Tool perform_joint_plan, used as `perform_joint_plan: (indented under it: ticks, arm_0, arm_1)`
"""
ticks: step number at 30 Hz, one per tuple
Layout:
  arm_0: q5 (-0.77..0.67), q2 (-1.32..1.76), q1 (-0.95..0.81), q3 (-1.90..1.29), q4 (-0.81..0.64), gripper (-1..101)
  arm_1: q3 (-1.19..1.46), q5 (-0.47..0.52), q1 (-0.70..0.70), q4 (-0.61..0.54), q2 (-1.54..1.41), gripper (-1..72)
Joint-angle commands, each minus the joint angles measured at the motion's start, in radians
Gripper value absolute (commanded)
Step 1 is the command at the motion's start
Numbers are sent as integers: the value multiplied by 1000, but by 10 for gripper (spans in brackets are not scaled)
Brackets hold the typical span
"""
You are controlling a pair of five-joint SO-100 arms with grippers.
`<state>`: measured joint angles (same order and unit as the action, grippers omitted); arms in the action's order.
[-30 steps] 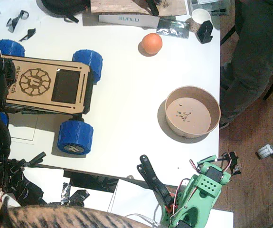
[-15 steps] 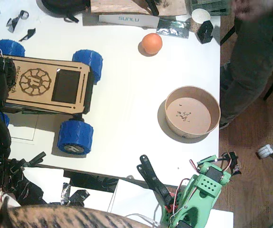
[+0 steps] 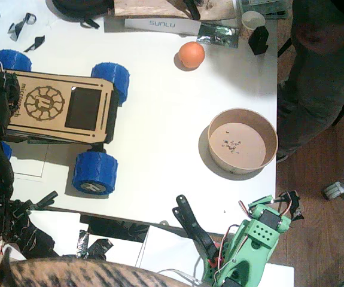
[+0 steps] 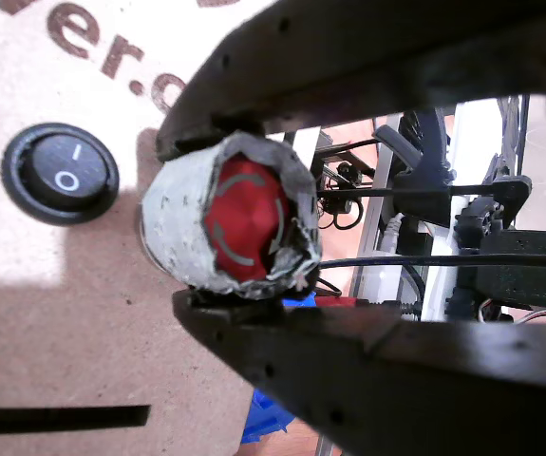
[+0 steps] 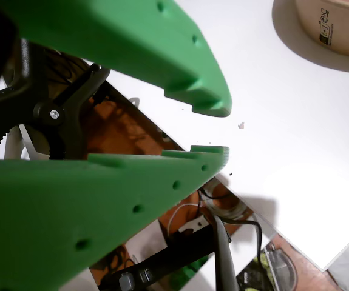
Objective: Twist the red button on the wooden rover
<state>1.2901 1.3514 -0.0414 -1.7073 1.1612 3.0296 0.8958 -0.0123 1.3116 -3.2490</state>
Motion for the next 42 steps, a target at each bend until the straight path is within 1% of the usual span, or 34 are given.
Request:
perform_joint_plan:
  ticks: [1,8,11,19,25,26,30,32,39,42]
  arm_0:
    - [29,54,-144,41,23,-2]
    - [26,84,-144,41,46,81]
    - [26,84,-146,41,23,88]
    - [23,101,-140,41,44,224]
    - [23,115,-144,41,75,252]
    - [23,120,-144,41,86,271]
    - [23,149,-144,41,109,267]
    - [23,173,-144,41,126,249]
    - [23,357,-144,29,210,96]
    - [15,442,-133,29,288,33]
  arm_1:
    - [-5,9,-3,6,-2,25]
    - [-5,9,-3,6,-2,25]
    - [-5,9,-3,6,-2,25]
    - [-5,9,-3,6,-2,25]
    - [-5,9,-3,6,-2,25]
    - [-5,9,-3,6,-2,25]
    - [-5,9,-3,6,-2,25]
    - [-5,9,-3,6,-2,25]
    - [-5,9,-3,6,-2,25]
    - [-5,9,-3,6,-2,25]
